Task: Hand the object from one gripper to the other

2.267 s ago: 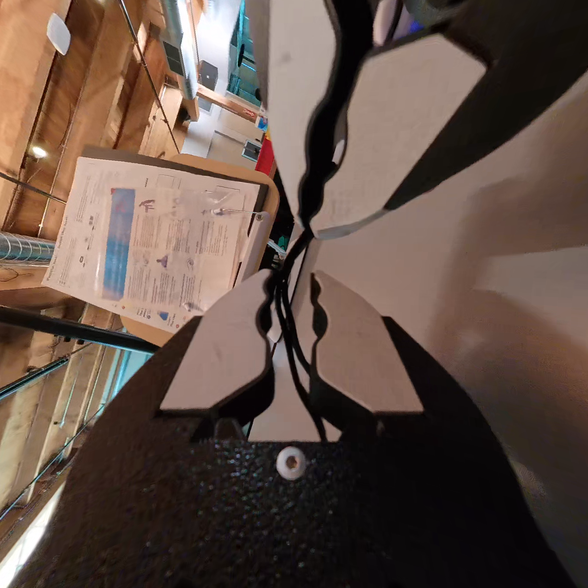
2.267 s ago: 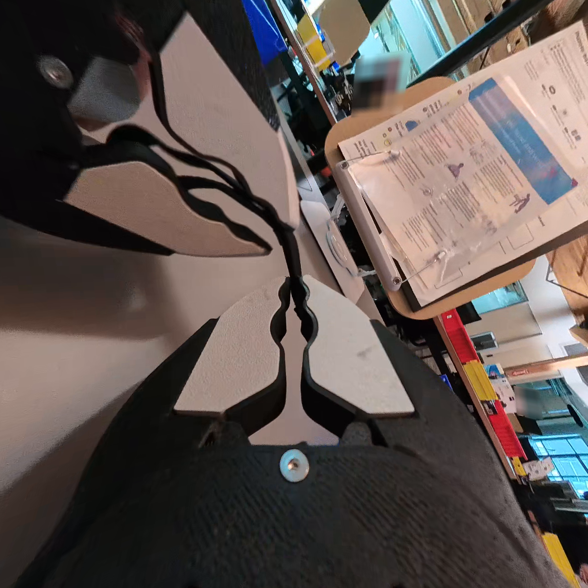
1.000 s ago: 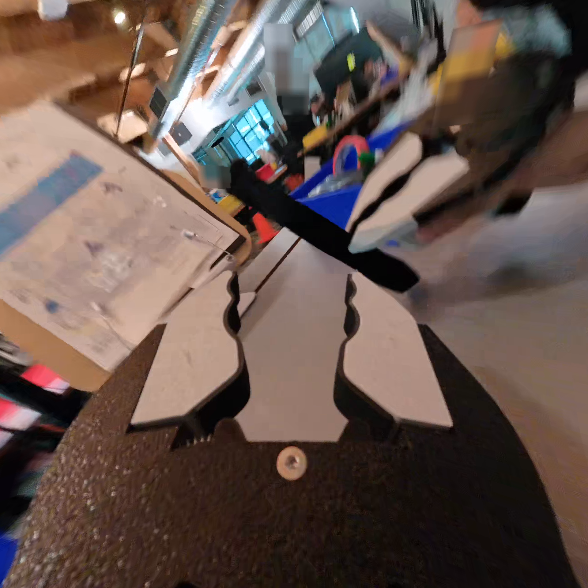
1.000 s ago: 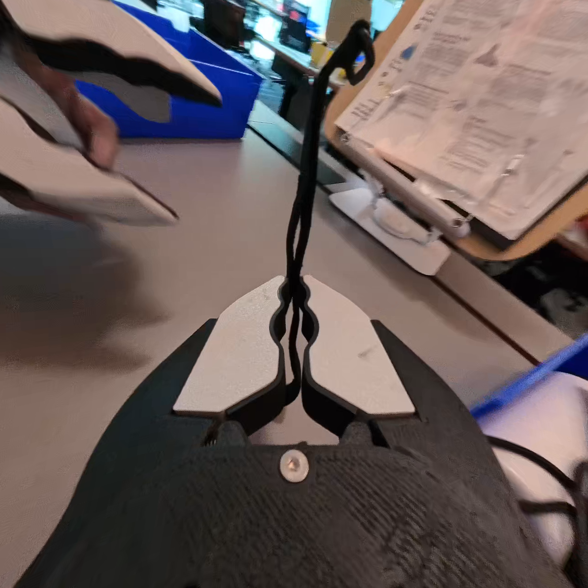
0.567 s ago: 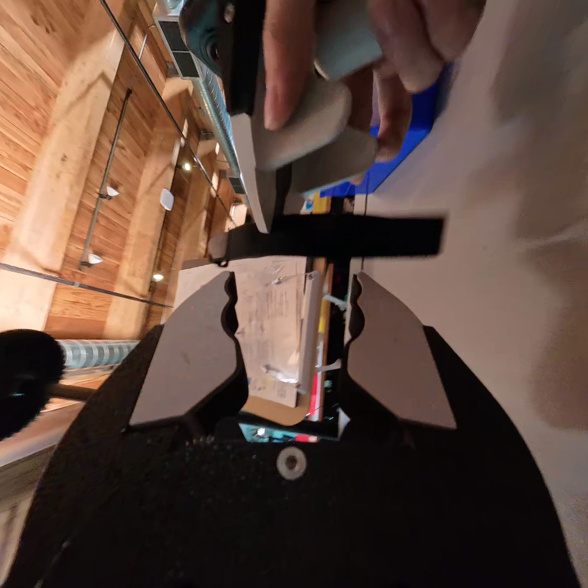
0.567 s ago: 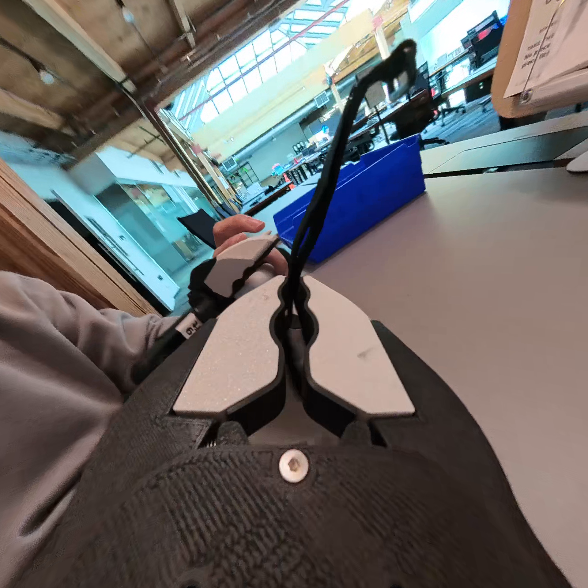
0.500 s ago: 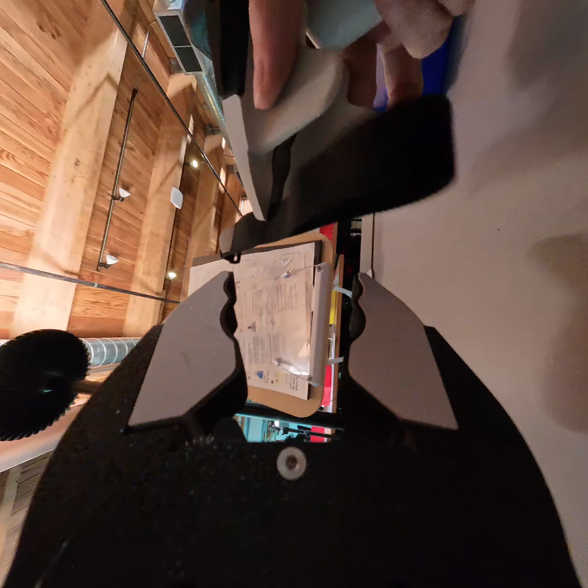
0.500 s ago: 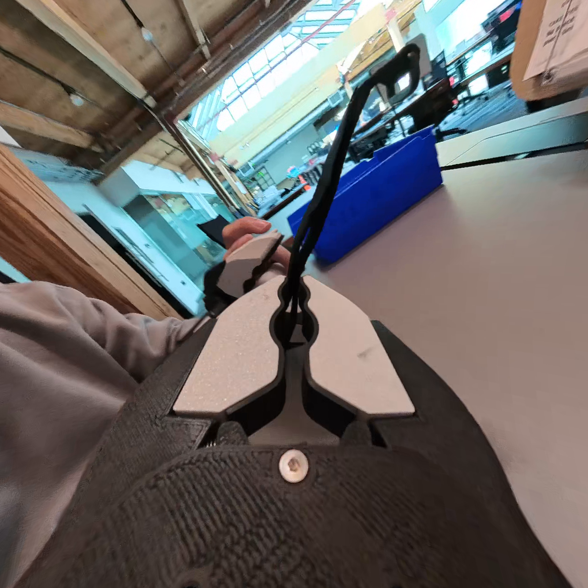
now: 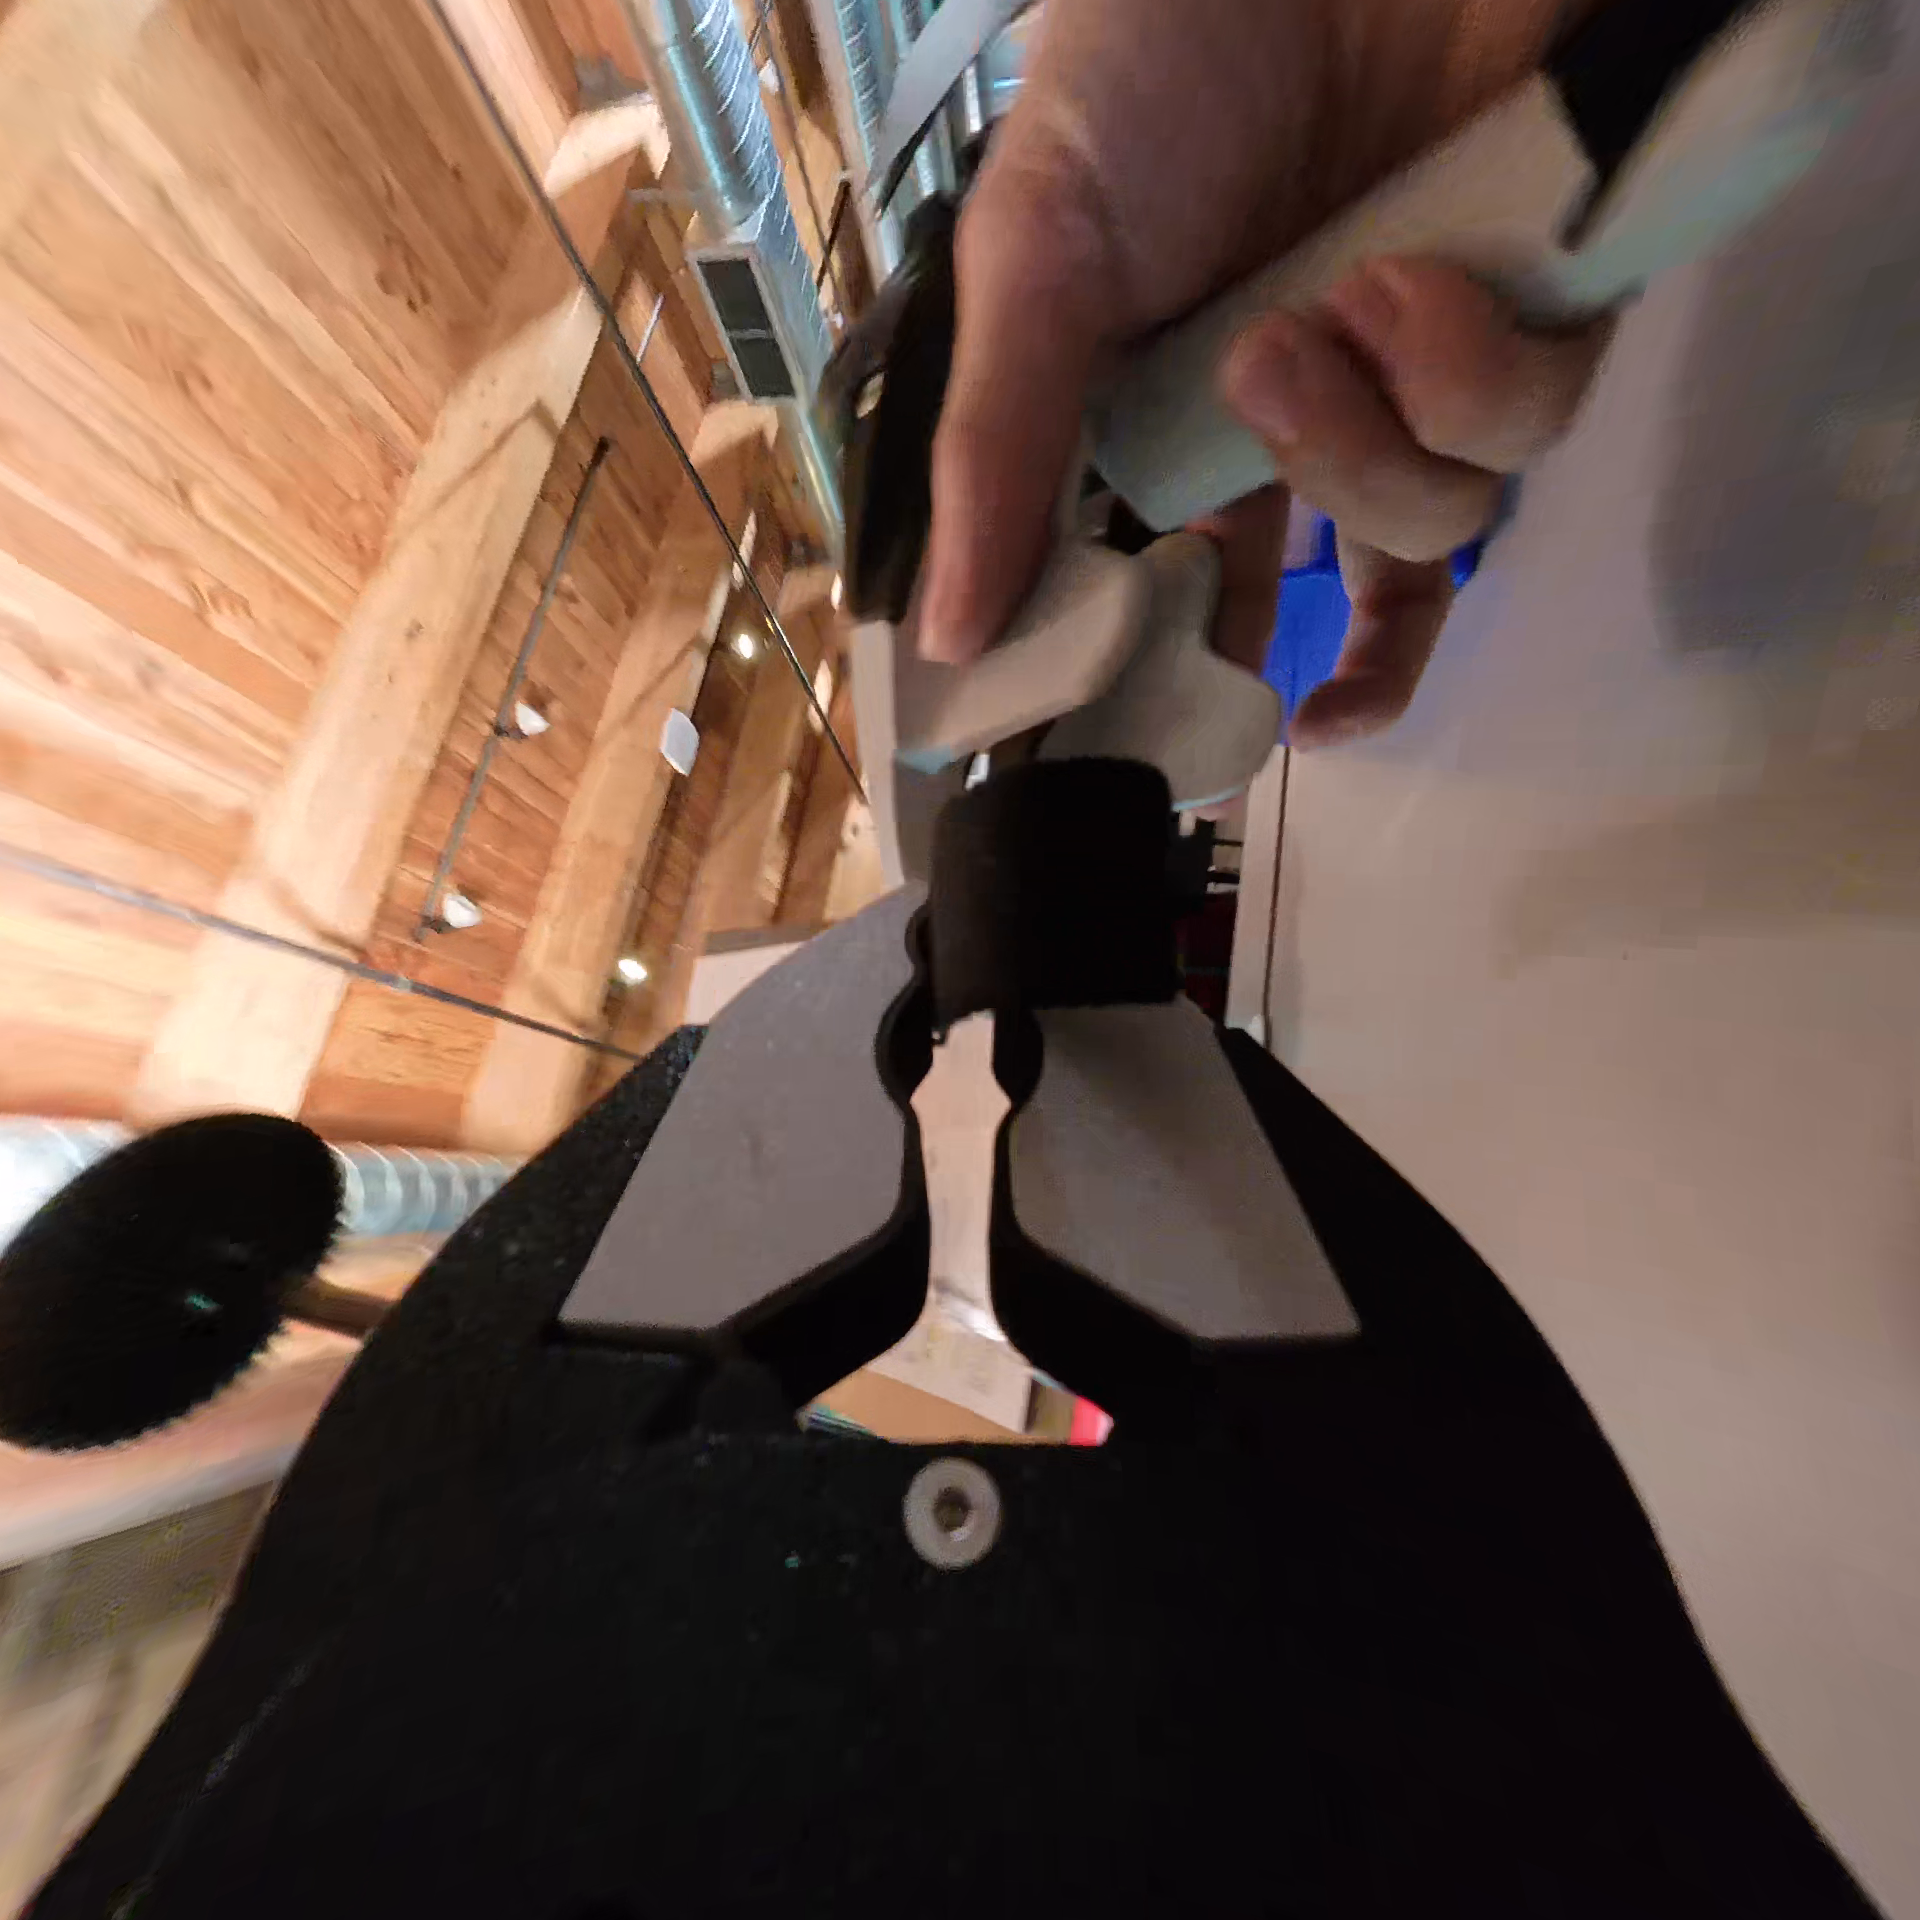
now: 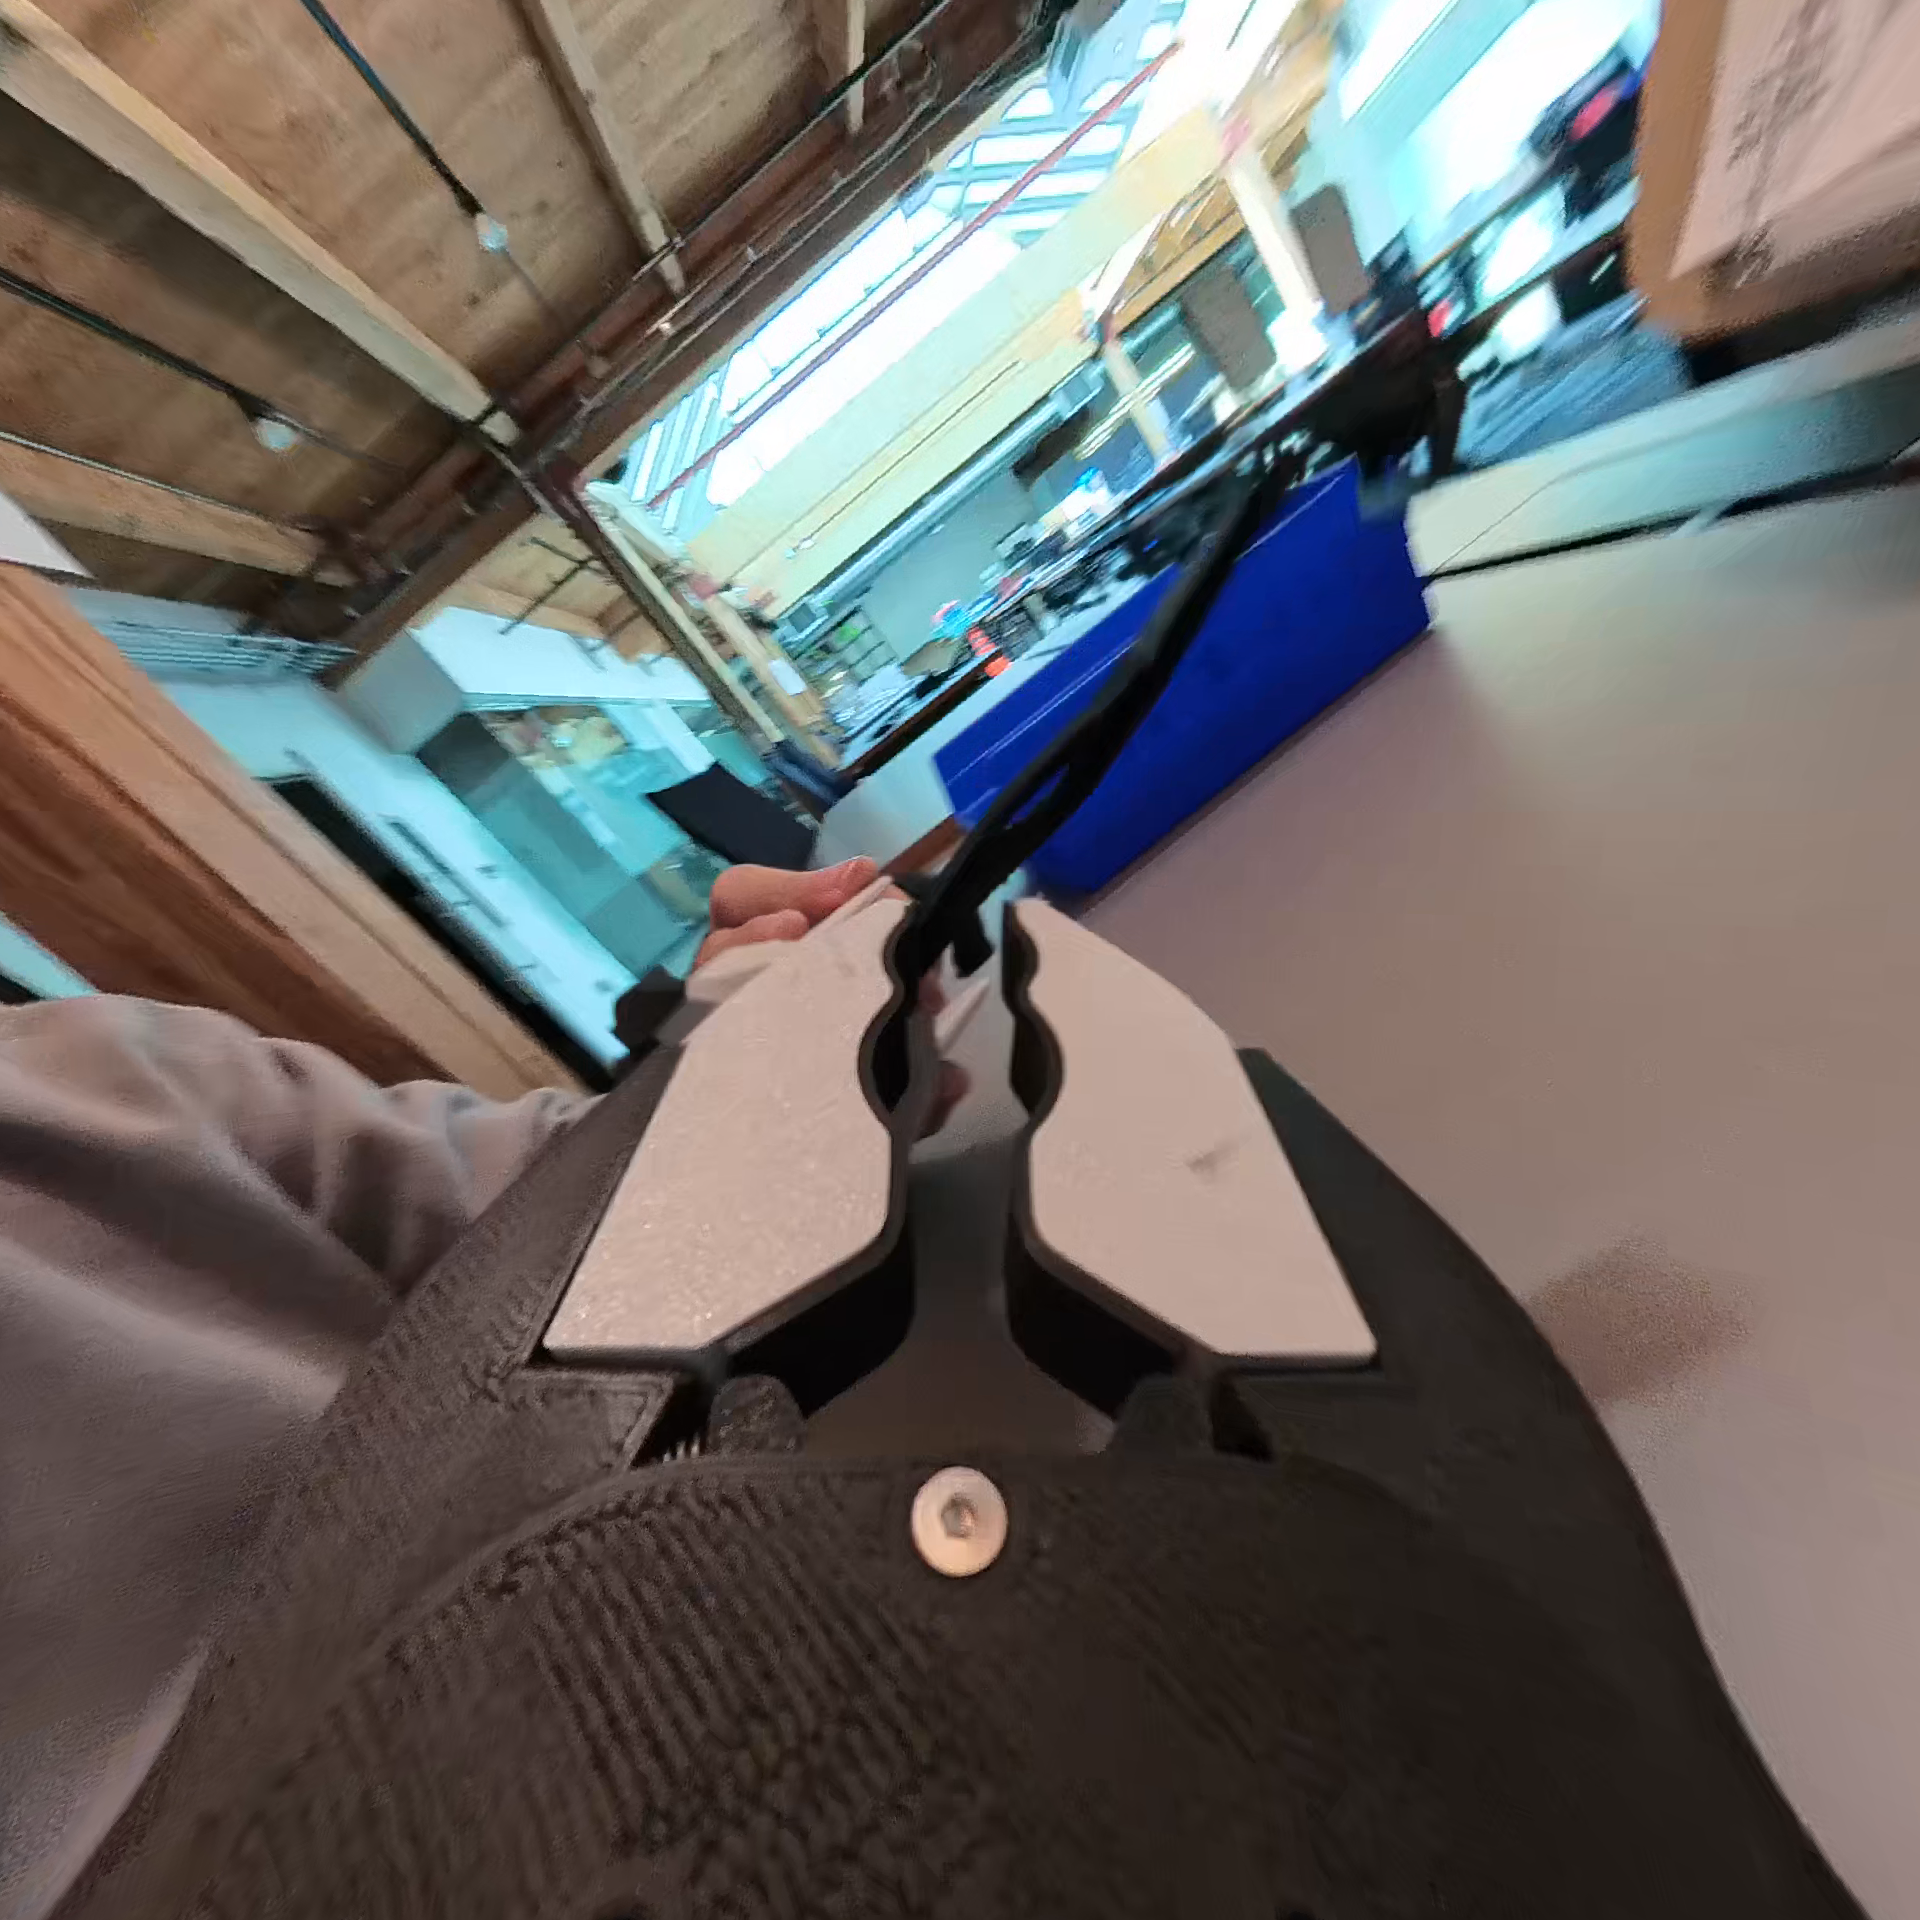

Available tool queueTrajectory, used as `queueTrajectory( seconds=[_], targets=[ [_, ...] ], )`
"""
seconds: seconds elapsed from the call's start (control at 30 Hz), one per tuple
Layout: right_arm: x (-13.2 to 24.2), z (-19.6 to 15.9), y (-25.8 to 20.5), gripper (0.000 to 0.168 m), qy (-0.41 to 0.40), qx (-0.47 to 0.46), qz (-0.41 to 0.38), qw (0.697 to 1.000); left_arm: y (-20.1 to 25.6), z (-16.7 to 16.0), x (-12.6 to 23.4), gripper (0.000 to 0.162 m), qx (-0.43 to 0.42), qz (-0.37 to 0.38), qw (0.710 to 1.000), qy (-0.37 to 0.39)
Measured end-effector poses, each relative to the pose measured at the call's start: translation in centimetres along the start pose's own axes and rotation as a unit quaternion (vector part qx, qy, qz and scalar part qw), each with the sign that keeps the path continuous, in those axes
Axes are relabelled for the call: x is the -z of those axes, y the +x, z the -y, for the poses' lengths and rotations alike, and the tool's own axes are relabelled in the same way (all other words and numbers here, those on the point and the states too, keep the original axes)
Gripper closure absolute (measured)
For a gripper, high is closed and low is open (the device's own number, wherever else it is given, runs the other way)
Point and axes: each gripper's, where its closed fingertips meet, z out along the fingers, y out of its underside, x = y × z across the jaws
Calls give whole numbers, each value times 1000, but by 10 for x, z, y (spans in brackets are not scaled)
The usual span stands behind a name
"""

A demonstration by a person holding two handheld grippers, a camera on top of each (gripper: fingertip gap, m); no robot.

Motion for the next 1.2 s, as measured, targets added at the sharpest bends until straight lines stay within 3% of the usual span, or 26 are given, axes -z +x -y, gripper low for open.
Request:
queueTrajectory(
  seconds=[0.07, 0.13, 0.23, 0.33, 0.43, 0.5, 0.6, 0.63, 0.7, 0.83, 0.97, 1.03, 1.13, 1.2],
  targets=[
    [3, 9, 3, 130, 19, 71, -36, 997, -7, -8, 0, 157, 99, -9, 995, -5],
    [8, 19, 2, 115, 33, 166, -68, 983, -15, -20, 2, 158, 239, -21, 971, -3],
    [10, 20, 4, 103, 14, 336, -133, 932, -28, -31, 7, 158, 456, -49, 888, 35],
    [6, 14, 13, 98, -31, 470, -206, 858, -40, -50, 10, 157, 599, -44, 798, 48],
    [10, 18, 28, 104, -76, 610, -304, 728, -44, -54, 10, 157, 694, -66, 713, 70],
    [8, 12, 31, 108, -109, 674, -316, 659, -44, -56, 8, 157, 747, -74, 657, 71],
    [7, 10, 34, 110, -134, 710, -333, 606, -41, -49, 6, 157, 809, -120, 568, 92],
    [7, 11, 35, 111, -135, 715, -337, 597, -40, -48, 6, 157, 820, -127, 550, 95],
    [11, 14, 37, 120, -137, 718, -351, 585, -36, -49, 6, 157, 826, -134, 541, 88],
    [13, 11, 42, 147, -150, 712, -350, 590, -38, -48, 6, 157, 828, -138, 535, 95],
    [15, 14, 45, 122, -152, 715, -363, 578, -38, -44, 7, 157, 835, -155, 517, 106],
    [13, 10, 46, 123, -158, 713, -353, 585, -39, -43, 7, 157, 837, -155, 513, 110],
    [15, 11, 47, 146, -165, 721, -364, 566, -42, -41, 8, 157, 843, -159, 499, 120],
    [15, 11, 49, 145, -170, 721, -366, 564, -43, -38, 9, 157, 851, -169, 481, 130]
  ],
)
